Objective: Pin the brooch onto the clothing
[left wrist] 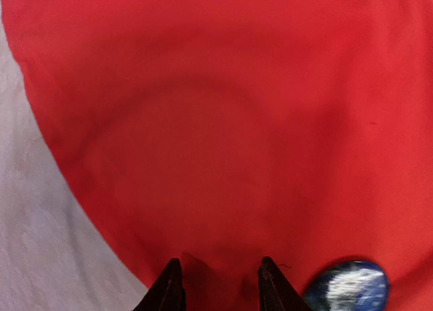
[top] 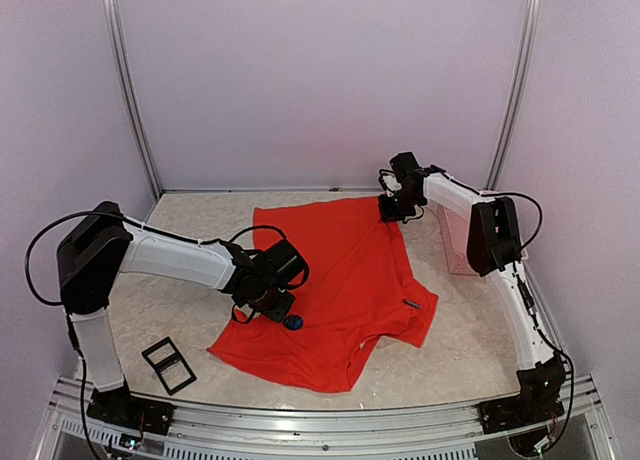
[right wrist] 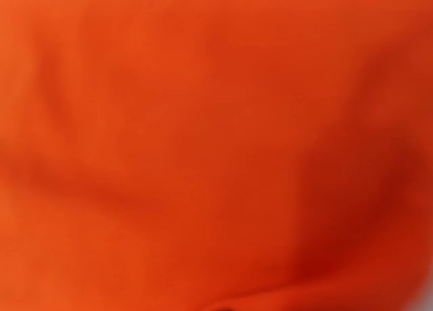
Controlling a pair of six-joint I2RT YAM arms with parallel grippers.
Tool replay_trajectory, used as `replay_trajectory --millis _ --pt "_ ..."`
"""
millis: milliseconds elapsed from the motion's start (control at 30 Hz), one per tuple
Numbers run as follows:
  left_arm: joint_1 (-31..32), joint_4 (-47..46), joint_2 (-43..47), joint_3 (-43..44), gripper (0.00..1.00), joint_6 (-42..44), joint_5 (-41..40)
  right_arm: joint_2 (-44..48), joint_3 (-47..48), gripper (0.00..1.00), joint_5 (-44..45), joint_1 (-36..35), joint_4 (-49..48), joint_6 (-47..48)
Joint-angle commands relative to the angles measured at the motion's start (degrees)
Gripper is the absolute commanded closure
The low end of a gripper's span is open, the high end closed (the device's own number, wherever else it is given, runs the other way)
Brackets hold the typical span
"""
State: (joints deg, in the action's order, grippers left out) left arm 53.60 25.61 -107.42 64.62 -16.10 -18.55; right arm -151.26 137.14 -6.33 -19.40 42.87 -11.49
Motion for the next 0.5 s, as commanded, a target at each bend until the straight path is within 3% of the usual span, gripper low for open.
replay_trajectory --millis 0,100,233,367,467 --pt "-8.0 -0.3 -4.2 0.6 0.64 0.7 -10.9 -7.3 13.3 1.0 0.6 2.8 6.2 -2.0" --pt "-12.6 -2.8 -3.0 2.6 0.59 4.4 -12.1 2.4 2.3 1.0 -0.9 1.9 -2.3 1.4" --pt "-13.7 -4.3 0.6 6.1 0.52 8.7 -13.0 12.5 -4.0 1.0 2.2 -0.5 -0.2 6.3" --pt "-6.5 -5.5 7.4 2.8 0.48 10.3 -7.7 27.2 -20.8 1.0 5.0 -2.7 2.2 3.8" --pt "2.7 -3.6 11.3 -0.5 0.51 5.6 -2.8 38.7 -38.5 0.98 4.4 -4.7 3.1 0.4"
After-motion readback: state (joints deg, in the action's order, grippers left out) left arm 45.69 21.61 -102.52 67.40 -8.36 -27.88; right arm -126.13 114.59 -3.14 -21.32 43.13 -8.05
